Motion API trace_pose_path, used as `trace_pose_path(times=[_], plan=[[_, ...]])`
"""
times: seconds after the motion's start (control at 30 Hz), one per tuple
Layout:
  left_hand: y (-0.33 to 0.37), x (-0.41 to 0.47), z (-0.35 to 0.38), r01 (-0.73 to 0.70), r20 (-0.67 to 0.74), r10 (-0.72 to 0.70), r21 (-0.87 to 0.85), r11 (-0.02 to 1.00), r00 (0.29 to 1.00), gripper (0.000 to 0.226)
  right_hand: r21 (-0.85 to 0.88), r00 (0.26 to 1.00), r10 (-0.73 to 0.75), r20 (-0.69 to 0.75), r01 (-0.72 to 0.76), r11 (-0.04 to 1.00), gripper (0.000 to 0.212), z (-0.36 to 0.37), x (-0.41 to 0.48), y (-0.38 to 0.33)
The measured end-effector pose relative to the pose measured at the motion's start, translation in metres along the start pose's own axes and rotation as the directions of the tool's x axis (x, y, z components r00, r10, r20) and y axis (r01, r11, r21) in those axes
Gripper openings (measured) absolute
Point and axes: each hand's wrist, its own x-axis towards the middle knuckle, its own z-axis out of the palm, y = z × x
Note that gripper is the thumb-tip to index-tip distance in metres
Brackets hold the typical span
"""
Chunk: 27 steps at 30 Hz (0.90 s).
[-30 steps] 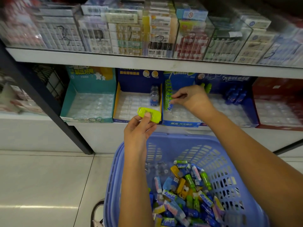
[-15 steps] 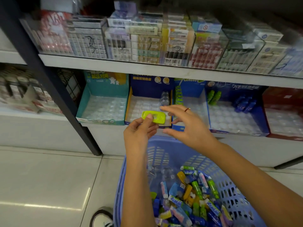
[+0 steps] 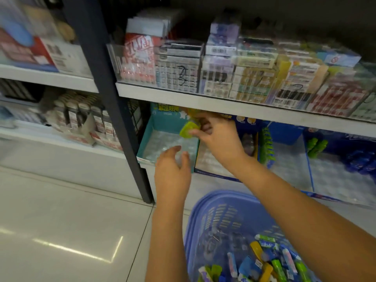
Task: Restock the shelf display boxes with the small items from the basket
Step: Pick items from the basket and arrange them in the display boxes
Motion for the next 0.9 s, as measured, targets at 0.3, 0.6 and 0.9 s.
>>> trace_pose_path(times=[0.3, 0.6, 0.9], plan=[[-0.038, 0.007, 0.004, -0.199, 0.139, 0.162, 0.322, 0.925, 0.977, 0.043, -0.118, 0.987, 0.013, 0.16, 0.006, 0.993, 0.031, 0.085, 0.072, -0.002], [-0.044, 0.005, 0.003, -0.208, 0.115, 0.187, 0.205, 0.956, 0.975, 0.038, -0.323, 0.98, -0.052, 0.193, 0.114, 0.939, 0.029, 0.113, 0.076, 0.005], [-0.041, 0.01, 0.0, -0.213, 0.16, 0.185, 0.178, 0.961, 0.97, 0.034, -0.488, 0.974, -0.061, 0.218, 0.163, 0.857, 0.034, 0.109, 0.073, 0.002]])
